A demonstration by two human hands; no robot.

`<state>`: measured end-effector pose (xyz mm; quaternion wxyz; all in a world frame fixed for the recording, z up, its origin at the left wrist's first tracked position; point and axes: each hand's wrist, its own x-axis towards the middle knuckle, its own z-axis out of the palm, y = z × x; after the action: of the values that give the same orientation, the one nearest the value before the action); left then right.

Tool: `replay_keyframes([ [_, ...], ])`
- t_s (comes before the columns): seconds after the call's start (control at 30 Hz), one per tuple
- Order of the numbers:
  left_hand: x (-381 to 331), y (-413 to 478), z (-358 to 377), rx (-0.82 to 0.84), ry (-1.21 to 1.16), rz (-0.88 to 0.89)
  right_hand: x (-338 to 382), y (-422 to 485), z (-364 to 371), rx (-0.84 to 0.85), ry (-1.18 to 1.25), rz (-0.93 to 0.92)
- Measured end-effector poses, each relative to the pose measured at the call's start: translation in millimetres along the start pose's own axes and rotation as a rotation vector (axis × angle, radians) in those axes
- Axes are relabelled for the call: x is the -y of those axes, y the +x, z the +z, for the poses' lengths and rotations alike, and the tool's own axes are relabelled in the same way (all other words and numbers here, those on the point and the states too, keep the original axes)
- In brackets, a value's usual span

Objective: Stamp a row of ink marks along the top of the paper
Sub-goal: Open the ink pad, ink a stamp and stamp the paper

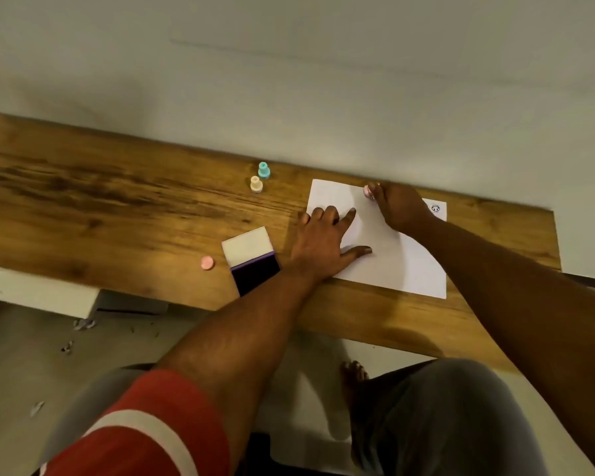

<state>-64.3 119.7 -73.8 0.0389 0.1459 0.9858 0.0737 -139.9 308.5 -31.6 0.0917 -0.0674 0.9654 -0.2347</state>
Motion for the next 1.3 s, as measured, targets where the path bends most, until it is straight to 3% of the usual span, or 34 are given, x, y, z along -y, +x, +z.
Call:
replay_keyframes([
  [0.7, 4.3, 1.6, 12.4, -0.027, -0.020, -0.002, 2.9, 24.2, 17.0, 0.031, -0.282, 0.063],
  [0.97, 3.8, 3.1, 15.1, -0.012, -0.051, -0.005, 41.4, 25.1, 24.6, 0.085, -0.722, 0.069],
  [1.17, 2.5, 0.9, 16.2, -0.033, -0.019, -0.001, 49.2, 23.6, 23.1, 0.157, -0.812, 0.104],
  [1.3, -3.4, 2.3, -0.8, 0.082, -0.005, -0.009, 53.3, 22.3, 1.0, 0.205, -0.737, 0.046],
])
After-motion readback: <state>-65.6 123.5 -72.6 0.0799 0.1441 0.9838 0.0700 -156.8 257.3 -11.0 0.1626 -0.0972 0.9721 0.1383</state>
